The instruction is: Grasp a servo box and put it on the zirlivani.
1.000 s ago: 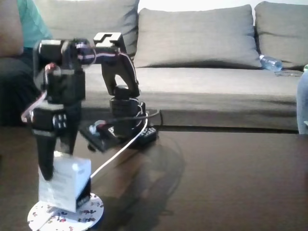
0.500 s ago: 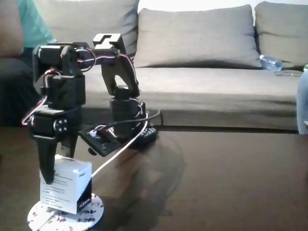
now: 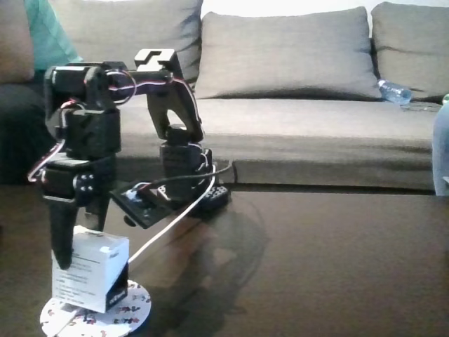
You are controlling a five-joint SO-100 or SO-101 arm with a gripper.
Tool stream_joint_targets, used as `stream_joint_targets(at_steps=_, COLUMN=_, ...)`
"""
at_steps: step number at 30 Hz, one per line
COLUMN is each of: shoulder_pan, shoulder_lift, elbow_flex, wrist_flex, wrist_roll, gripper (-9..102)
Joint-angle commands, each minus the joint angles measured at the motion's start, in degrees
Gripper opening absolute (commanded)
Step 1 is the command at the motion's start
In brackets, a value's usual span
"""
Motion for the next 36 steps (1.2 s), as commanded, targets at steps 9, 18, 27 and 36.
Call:
stream_joint_targets(at_steps=9, shoulder_pan=0.1, shoulder_lift=0.9, elbow_flex=-2.6, wrist_flex=-0.4, wrist_roll=-0.7, gripper=21)
stream_joint_targets(at_steps=18, shoulder_pan=0.1, shoulder_lift=0.6, elbow_flex=-2.6, wrist_flex=0.2, wrist_roll=-2.4, gripper=23)
stream_joint_targets(at_steps=27, shoulder_pan=0.2, shoulder_lift=0.7, elbow_flex=-2.3, wrist_flex=0.4, wrist_roll=-2.1, gripper=30)
stream_joint_targets(at_steps=36, shoulder_pan=0.3, shoulder_lift=0.9, elbow_flex=-2.6, wrist_flex=0.4, wrist_roll=-2.7, gripper=30)
